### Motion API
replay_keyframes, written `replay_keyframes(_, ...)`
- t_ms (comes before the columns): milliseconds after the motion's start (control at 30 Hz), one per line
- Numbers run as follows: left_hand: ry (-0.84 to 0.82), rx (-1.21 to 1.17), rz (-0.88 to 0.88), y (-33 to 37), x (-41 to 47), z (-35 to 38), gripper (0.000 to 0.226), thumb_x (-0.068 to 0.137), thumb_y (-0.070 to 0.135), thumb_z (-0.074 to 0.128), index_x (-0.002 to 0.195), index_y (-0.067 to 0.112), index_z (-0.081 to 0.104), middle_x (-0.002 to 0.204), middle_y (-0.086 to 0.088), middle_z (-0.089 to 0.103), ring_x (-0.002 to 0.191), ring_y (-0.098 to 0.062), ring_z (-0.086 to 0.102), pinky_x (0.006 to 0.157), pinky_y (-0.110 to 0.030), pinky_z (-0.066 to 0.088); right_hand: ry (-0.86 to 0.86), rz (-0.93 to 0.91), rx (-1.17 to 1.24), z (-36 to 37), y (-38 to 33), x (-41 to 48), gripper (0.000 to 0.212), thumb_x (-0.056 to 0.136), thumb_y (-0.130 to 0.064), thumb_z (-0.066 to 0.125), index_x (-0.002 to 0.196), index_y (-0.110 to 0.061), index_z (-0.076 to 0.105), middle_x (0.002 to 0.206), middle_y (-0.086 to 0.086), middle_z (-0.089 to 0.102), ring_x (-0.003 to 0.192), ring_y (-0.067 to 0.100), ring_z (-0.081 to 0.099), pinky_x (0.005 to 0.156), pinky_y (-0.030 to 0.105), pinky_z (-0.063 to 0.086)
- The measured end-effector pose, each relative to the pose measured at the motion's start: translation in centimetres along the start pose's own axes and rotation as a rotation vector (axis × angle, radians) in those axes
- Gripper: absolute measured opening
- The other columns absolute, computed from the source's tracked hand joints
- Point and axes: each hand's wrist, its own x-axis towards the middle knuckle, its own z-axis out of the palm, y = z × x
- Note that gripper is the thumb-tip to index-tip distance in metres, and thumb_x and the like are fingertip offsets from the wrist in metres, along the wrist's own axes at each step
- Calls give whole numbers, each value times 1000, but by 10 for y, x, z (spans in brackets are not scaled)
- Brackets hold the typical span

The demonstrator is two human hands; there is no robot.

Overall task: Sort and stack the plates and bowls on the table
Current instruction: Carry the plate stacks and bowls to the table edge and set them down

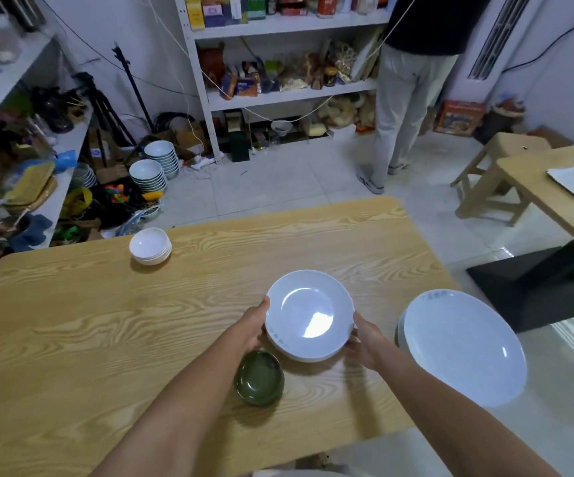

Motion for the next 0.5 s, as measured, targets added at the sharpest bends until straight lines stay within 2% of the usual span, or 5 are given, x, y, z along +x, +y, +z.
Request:
replay_keyframes(67,-24,91,-3,-3,-1,3,61,98,56,33,130,8,53,104,-13,66,95,-30,63,70,-36,52,20,-27,20,-6,5,-3,46,102,-39,37,129,-6,52,95,12,62,83,30,61,69,40,50)
replay_keyframes(167,-63,239,22,-7,-1,6,69,96,60,31,138,7,48,139,-22,51,132,-42,43,101,-43,44,61,-47,30,-14,11,-9,44,102,-39,37,128,-7,53,106,14,61,102,35,61,90,46,51)
replay_keyframes(233,-101,318,26,-6,-3,9,76,95,63,28,140,3,44,132,-27,54,125,-44,49,85,-34,50,65,-48,41,-20,15,-17,40,100,-41,39,114,-9,59,93,11,63,86,31,62,76,43,52)
replay_keyframes(367,-139,602,-25,-1,-8,20,85,92,69,20,145,4,35,144,-31,38,133,-49,35,111,-50,30,84,0,63,-28,30,-37,38,93,-48,50,80,-15,61,68,7,57,60,23,52,58,30,40)
replay_keyframes(500,-170,812,-65,4,-14,33,83,91,70,18,149,11,26,144,-30,41,128,-45,48,106,-46,39,116,-1,133,-35,42,-48,35,90,-48,54,75,-17,62,63,4,61,60,21,54,55,27,40)
